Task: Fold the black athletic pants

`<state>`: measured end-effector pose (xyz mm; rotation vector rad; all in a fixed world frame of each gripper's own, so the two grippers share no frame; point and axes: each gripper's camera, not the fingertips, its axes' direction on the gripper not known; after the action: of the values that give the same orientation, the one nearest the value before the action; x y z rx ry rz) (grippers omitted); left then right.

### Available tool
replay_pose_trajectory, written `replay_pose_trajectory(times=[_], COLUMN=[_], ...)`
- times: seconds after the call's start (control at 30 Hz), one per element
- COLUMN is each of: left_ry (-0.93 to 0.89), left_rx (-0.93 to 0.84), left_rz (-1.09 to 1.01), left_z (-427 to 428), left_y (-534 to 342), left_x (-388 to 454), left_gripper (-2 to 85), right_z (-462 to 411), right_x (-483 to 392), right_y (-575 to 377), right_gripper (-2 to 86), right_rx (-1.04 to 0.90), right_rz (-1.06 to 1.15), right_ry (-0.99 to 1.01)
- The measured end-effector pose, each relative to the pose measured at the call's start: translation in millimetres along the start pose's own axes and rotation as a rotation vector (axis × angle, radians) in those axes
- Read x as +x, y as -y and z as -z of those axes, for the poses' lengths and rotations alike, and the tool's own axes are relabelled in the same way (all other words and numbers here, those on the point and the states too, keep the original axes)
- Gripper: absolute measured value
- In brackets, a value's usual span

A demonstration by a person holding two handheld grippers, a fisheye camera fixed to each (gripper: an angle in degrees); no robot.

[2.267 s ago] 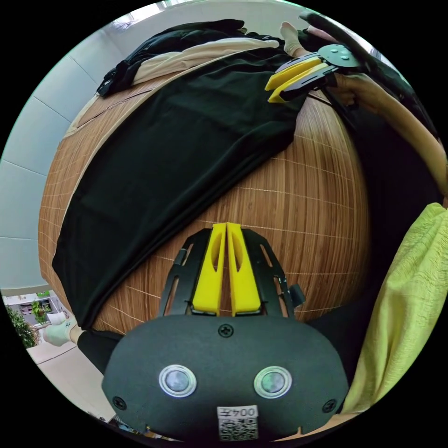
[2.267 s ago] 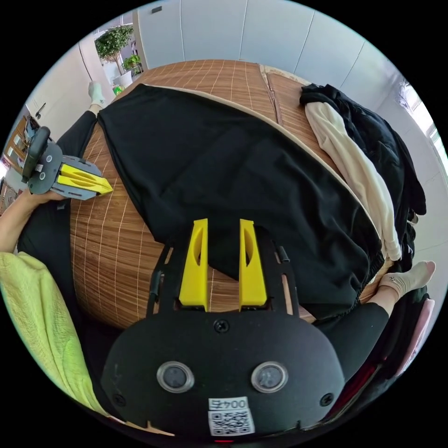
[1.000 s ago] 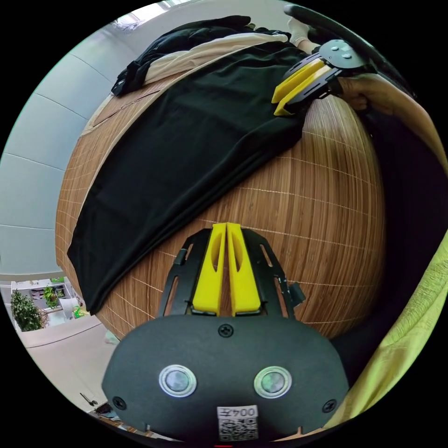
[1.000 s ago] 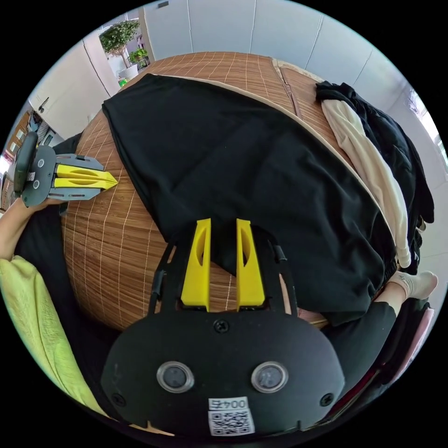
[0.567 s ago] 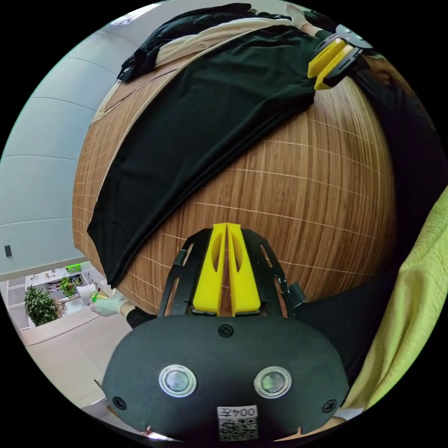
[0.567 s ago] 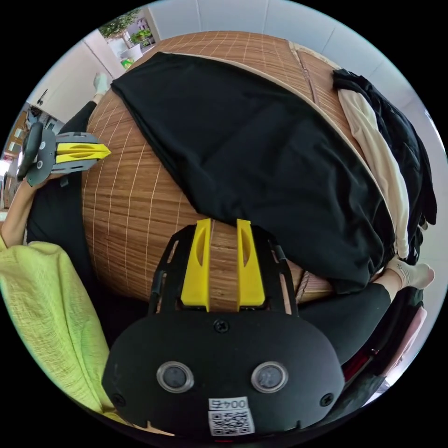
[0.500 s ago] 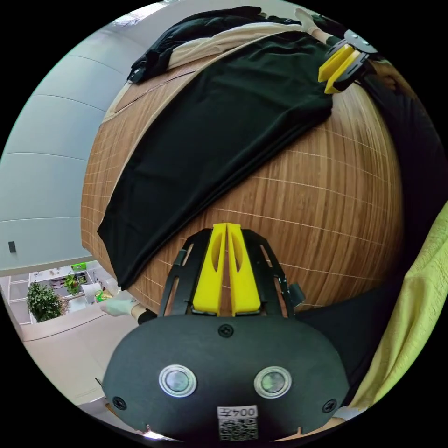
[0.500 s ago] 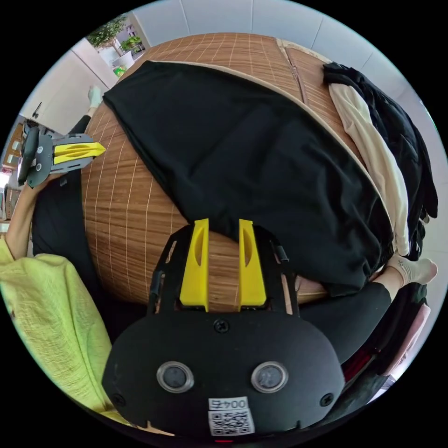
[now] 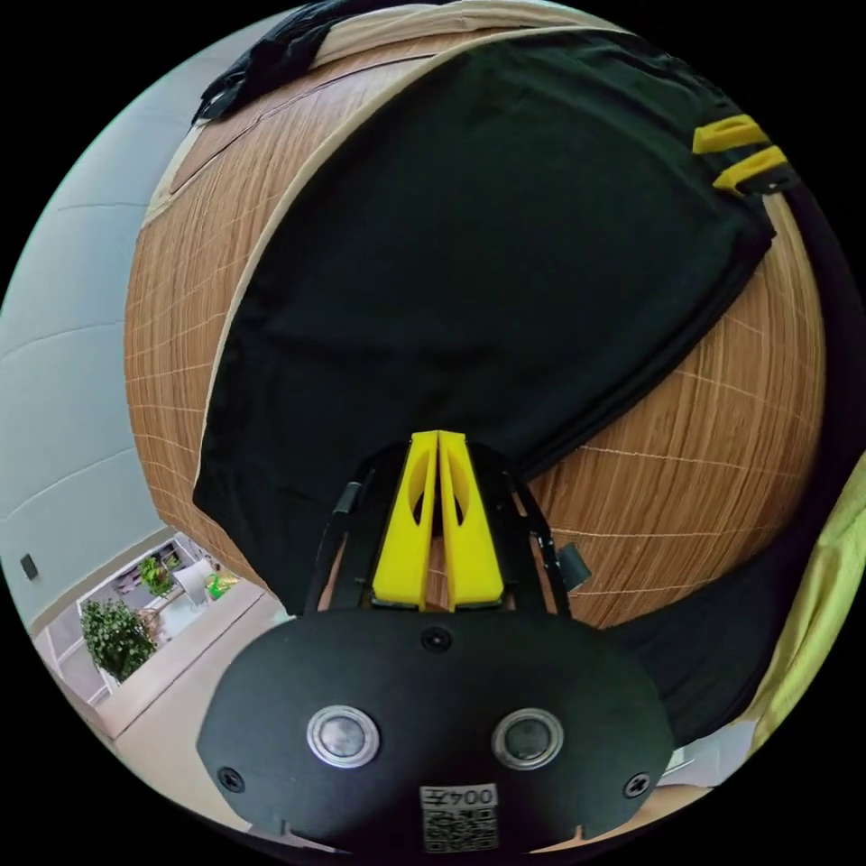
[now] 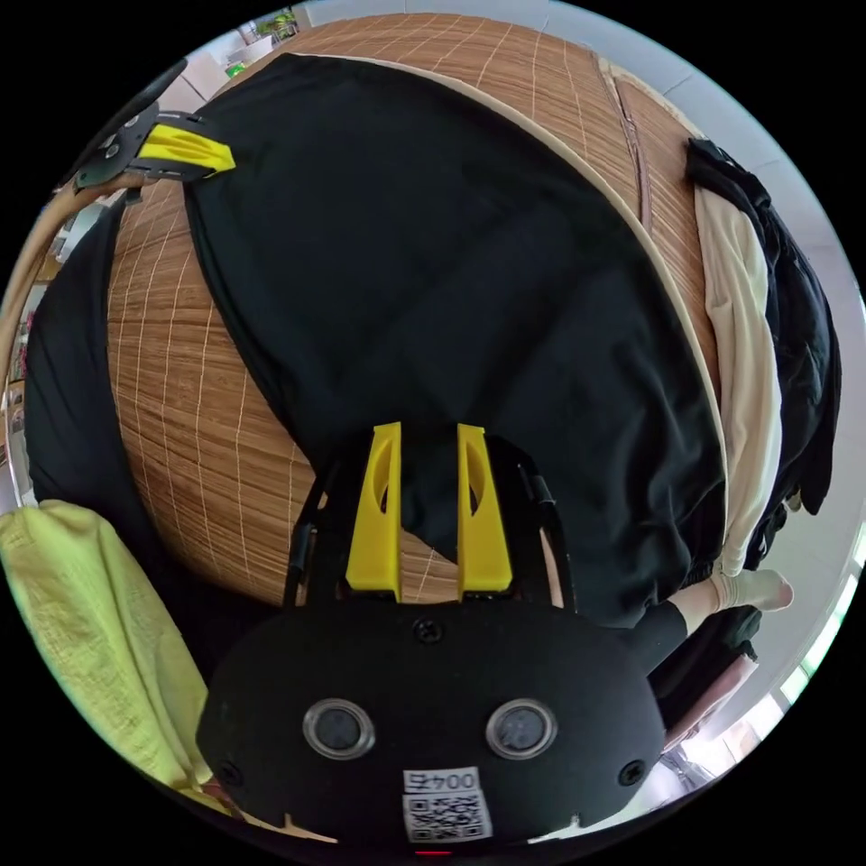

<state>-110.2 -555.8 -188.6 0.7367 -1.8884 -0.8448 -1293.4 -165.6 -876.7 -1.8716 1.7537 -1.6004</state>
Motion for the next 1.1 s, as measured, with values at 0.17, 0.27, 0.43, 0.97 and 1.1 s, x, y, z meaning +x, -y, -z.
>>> replay_pose_trajectory(times=[0.17,0.27,0.43,0.97,1.1], left_ry=[-0.04,-0.101,-0.17,-0.184,-0.164], left_rx=[-0.05,-0.036,0.018,0.042,0.121], left_rz=[-0.005,0.011,0.029,0.085,0.165], left_z=[2.3,3.0,4.6,20.2,30.1], left_y=[13.4,12.9,4.0,-25.6,-56.4], left_x=[-21.9,-41.0,-67.6,-115.2,-128.4], left_gripper=[0.3,0.4,0.4,1.3,4.9], right_z=[24.9,37.3,54.1,80.1,87.0], right_x=[0.4,-5.8,-10.3,-35.2,-33.8], right_y=[-2.7,3.1,13.0,-12.8,-31.4], right_gripper=[9.2,9.6,10.4,16.7,18.3], right_rx=[0.015,-0.024,-0.099,-0.201,-0.173], right_rz=[0.023,0.047,0.062,0.087,0.056], right_ry=[0.031,0.017,0.025,0.07,0.1])
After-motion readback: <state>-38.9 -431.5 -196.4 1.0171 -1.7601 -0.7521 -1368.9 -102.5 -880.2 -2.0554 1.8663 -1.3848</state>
